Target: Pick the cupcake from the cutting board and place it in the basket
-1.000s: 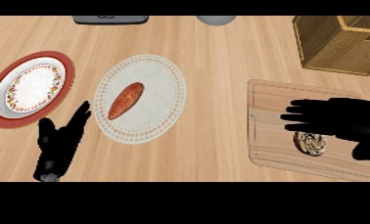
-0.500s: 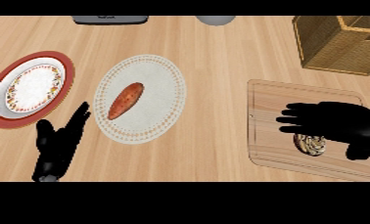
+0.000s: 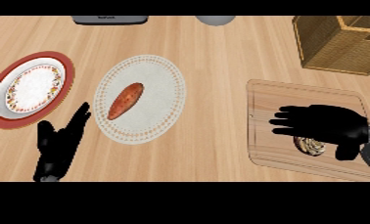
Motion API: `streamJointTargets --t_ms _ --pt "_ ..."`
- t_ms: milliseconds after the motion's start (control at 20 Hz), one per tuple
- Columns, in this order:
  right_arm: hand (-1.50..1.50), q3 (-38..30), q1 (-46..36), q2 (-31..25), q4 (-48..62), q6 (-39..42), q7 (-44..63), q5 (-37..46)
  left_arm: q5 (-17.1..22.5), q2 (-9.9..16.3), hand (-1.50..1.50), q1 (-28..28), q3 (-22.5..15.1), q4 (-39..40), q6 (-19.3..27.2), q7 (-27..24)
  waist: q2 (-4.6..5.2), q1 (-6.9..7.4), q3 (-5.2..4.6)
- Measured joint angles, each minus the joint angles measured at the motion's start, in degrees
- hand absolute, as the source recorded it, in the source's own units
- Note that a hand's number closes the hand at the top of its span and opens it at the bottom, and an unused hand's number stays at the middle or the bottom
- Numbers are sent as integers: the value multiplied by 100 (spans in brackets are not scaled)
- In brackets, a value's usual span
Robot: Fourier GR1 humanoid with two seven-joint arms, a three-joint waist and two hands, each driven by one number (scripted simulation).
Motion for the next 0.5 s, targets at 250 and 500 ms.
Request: streamJointTargets --t_ms 250,500 --pt "150 -15 65 149 40 -323 -140 247 -98 -94 0 -46 1 34 44 31 -1 -19 -2" --pt "150 -114 74 216 90 -748 -346 449 -88 -84 0 4 71 0 -47 18 -7 -15 1"
